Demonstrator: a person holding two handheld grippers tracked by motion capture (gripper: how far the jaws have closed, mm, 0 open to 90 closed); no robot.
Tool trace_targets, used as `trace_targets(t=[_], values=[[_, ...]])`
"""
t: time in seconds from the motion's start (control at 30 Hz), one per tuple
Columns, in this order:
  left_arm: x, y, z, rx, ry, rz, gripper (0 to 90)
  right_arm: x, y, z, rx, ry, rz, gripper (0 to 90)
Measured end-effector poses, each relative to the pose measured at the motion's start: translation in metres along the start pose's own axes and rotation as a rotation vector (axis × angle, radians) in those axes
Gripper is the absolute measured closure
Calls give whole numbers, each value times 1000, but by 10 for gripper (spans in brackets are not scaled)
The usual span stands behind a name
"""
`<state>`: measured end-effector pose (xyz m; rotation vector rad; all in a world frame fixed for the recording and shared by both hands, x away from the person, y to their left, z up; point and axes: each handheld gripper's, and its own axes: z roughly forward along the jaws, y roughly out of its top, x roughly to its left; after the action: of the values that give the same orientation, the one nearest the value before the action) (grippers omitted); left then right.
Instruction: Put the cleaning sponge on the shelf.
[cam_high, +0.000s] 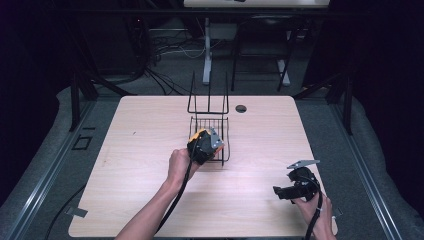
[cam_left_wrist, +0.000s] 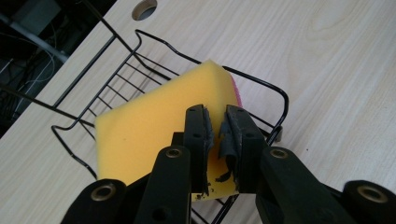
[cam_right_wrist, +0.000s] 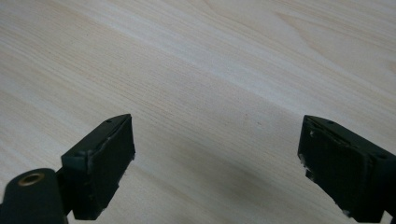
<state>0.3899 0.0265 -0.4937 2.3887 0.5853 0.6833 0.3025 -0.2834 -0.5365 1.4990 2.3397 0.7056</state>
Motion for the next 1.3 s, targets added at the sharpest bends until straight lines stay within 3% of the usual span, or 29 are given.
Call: trace_targets(t=[0.43,0.53,0.87,0.97,1.07,1.1,1.13,1.3], values=[[-5,1,17,26,19,22,783,0,0,0,2,2,-3,106],[-9,1,23,45,47,51,779,0,0,0,3,2,-5,106],[-6,-4,33,45,33,16,714,0,0,0,2,2,-6,106],[-6,-4,33,35,36,0,645,0,0,0,3,2,-6,106],[-5,-5,31,27,37,-23,522,1,-1,1,-1,5,-3,106],[-4,-5,29,22,38,-34,522,1,0,1,1,8,-4,106],[-3,-6,27,17,47,-48,446,0,0,0,2,1,-4,106],[2,-10,16,-25,36,-100,337,1,0,1,0,6,-4,106]])
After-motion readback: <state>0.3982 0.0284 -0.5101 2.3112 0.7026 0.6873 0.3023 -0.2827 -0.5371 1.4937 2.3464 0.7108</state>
